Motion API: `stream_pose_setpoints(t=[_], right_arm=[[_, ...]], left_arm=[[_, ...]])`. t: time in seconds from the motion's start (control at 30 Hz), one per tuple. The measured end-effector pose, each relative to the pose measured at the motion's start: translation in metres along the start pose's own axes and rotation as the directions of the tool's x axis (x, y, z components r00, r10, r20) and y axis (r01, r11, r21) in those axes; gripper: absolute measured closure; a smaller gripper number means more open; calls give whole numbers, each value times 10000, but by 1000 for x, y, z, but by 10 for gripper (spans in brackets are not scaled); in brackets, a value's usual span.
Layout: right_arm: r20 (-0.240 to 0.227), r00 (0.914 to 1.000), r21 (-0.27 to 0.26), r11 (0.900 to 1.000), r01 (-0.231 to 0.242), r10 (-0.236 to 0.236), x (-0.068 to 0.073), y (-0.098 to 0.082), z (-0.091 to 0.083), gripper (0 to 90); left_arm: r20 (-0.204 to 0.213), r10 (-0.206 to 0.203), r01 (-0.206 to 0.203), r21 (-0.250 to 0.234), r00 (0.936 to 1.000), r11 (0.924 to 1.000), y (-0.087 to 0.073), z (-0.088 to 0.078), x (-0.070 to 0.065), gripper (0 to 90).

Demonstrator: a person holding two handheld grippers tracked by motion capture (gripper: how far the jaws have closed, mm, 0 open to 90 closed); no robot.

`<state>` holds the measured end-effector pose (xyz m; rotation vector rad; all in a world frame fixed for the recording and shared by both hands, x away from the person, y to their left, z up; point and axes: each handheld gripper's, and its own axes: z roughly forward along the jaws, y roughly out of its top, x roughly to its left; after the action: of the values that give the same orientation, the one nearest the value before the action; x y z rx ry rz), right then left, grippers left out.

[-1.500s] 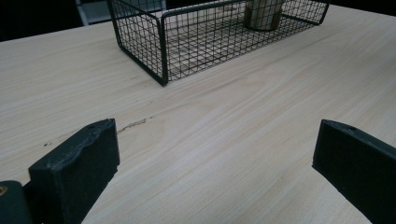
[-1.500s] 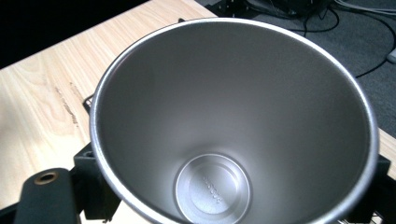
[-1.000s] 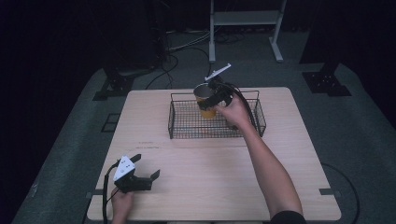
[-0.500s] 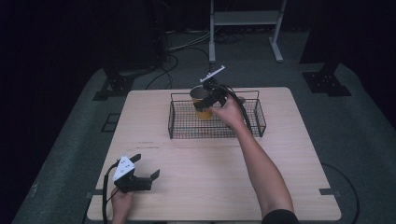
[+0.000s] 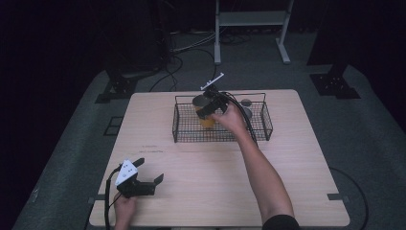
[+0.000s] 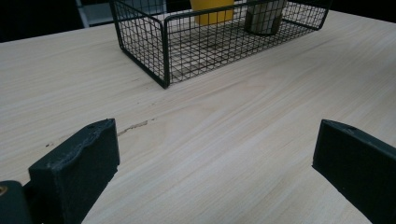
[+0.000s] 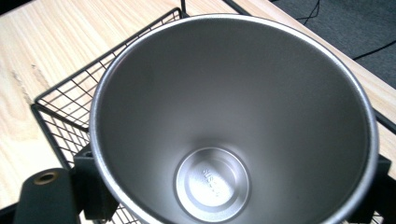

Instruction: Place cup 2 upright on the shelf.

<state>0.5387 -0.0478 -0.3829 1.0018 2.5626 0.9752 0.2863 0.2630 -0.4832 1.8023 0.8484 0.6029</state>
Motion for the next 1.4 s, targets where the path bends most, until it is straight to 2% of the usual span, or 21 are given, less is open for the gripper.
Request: stream_pose_setpoints(t=[0.33, 0.57, 0.73, 0.9, 1.07, 1.17, 1.27, 1.4], right_arm=[[1, 10000, 638, 9979, 64, -64, 3, -4, 19, 142], [20, 10000, 865, 9962, 95, -97, 4, -5, 27, 141], [-54, 10000, 797, 9968, -15, 19, 1, -6, 29, 141], [52, 10000, 977, 9952, 37, -42, 2, -7, 31, 140], [11, 10000, 752, 9972, -6, 5, 1, -12, 31, 140], [-19, 10000, 815, 9967, -19, 21, 1, -14, 30, 139], [135, 9998, 1008, 9948, 155, -169, 3, -15, 31, 139], [120, 9996, 1035, 9943, 254, -267, 7, -14, 31, 139]], left_arm=[[-2, 10, -10, 19, 10000, 10000, 0, 0, 0, 0], [-1, 8, -8, 7, 10000, 10000, 0, 0, 0, 0], [-1, 16, -16, 4, 10000, 10000, 0, 0, 0, 0], [7, 7, -7, 3, 10000, 10000, 0, 0, 0, 0], [6, 1, -1, 8, 10000, 10000, 0, 0, 0, 0], [12, 37, -37, 16, 10000, 10000, 0, 0, 0, 0], [3, 24, -24, 18, 10000, 10000, 0, 0, 0, 0], [0, 31, -31, 24, 10000, 10000, 0, 0, 0, 0]])
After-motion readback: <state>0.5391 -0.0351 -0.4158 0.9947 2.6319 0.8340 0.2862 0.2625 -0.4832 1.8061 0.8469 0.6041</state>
